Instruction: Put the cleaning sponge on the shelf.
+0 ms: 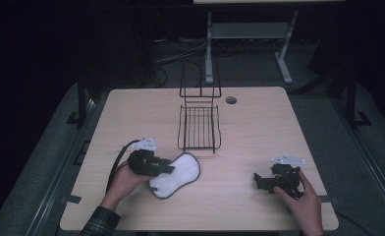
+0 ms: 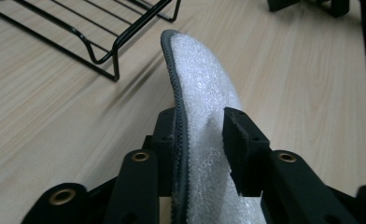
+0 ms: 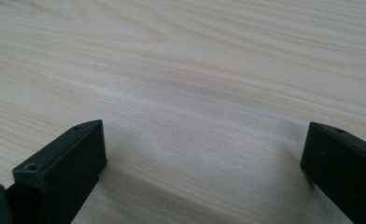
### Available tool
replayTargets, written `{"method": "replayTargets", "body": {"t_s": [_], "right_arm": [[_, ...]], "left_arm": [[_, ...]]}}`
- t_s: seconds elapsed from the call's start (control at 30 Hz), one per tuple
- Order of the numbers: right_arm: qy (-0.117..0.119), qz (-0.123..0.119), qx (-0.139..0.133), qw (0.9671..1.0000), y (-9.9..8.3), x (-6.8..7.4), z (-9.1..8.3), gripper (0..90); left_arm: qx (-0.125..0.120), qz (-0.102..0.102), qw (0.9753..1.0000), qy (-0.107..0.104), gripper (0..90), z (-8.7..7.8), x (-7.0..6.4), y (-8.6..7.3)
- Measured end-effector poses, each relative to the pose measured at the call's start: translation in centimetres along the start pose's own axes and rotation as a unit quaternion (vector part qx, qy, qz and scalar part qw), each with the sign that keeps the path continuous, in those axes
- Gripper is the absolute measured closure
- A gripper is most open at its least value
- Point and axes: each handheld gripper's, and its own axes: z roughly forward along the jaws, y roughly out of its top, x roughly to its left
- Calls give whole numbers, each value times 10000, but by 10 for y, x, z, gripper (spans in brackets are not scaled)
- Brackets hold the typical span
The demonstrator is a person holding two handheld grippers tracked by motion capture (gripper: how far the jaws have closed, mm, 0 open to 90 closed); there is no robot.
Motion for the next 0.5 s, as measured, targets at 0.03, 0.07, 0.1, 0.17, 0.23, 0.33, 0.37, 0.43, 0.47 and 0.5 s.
{"method": "replayTargets", "body": {"t_s": [0.03,0.07,0.1,0.17,0.23,0.33,0.37,0.43,0.47,0.5], "right_arm": [[-1,-1,0,10000,0,0,0,0],[0,1,0,10000,0,0,0,0],[0,-1,-1,10000,0,0,0,0],[0,1,0,10000,0,0,0,0],[-1,1,0,10000,0,0,0,0],[0,1,0,10000,0,0,0,0],[0,0,0,10000,0,0,0,0],[0,1,1,10000,0,0,0,0],[1,0,0,10000,0,0,0,0],[1,-1,-1,10000,0,0,0,0]], "left_arm": [[-19,-11,10000,-32,687,-1,0,0],[-42,-29,10000,-65,697,-1,0,1],[-53,-46,9999,-95,704,-2,0,1],[-93,-94,9998,-173,726,-3,0,2],[-87,-94,9997,-221,744,-4,-1,3],[-117,-98,9995,-268,761,-6,-3,4],[-124,-86,9995,-269,767,-6,-3,4],[-155,-73,9995,-270,778,-7,-5,5],[-173,-47,9995,-260,783,-8,-6,6],[-178,-25,9995,-247,788,-9,-7,7]]}}
